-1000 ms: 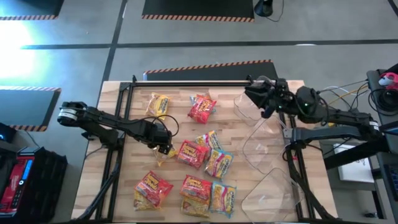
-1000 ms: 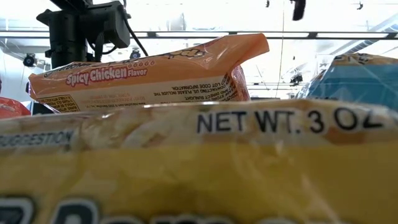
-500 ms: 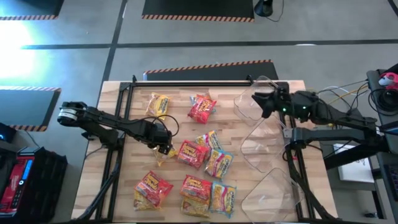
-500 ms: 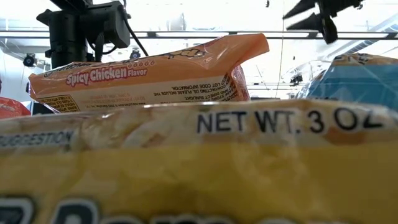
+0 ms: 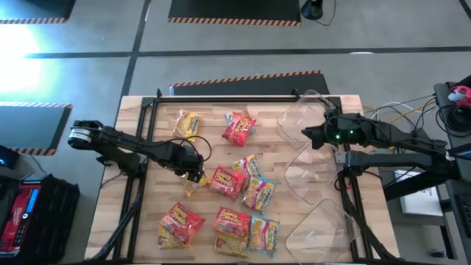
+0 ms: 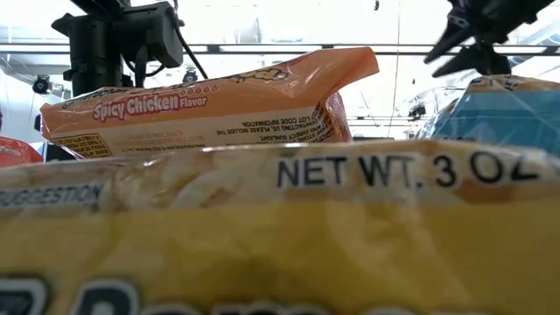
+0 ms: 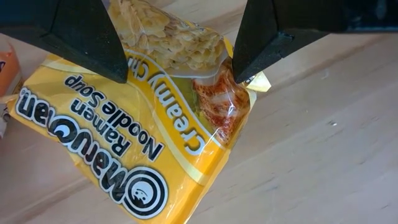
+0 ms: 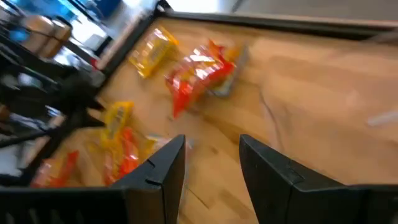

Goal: Sort Maruchan noodles
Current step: Adjust the middle transparent bin

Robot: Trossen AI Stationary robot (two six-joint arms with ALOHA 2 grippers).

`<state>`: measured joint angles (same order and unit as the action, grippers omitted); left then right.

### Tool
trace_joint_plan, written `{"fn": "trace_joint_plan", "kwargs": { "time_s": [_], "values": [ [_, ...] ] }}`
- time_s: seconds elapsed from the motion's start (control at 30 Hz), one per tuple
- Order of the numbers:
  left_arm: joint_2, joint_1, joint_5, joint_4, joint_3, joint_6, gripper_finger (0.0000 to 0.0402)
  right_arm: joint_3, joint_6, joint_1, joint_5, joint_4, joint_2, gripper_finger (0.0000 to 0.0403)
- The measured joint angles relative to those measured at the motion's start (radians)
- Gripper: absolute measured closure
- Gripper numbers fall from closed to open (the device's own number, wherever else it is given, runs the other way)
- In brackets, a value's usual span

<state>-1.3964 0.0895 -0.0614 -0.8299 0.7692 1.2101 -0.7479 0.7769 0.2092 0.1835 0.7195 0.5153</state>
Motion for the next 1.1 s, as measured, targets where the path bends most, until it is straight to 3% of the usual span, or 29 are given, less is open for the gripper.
{"fn": "trace_joint_plan", "kwargs": {
  "time_s": [0.27,0.5,0.67,0.83,1.1],
  "values": [
    [0.0,0.0,0.001,0.0,0.0,0.004,0.0132,0.0,0.054,0.0,0.026,0.157,-0.051,0.0264],
    [0.0,0.0,0.001,0.001,0.0,0.006,0.0132,-0.001,0.156,0.0,0.026,0.395,-0.059,0.0264],
    [0.001,0.0,0.001,0.003,0.0,0.008,0.0132,0.0,0.201,0.0,0.028,0.453,-0.056,0.0264],
    [0.001,0.0,0.001,0.004,0.0,0.009,0.0132,0.0,0.243,0.0,0.055,0.592,-0.015,0.0264],
    [0.001,0.0,0.002,0.008,0.0,0.009,0.0132,0.001,0.203,0.0,0.05,0.582,0.099,0.0264]
  ]
}}
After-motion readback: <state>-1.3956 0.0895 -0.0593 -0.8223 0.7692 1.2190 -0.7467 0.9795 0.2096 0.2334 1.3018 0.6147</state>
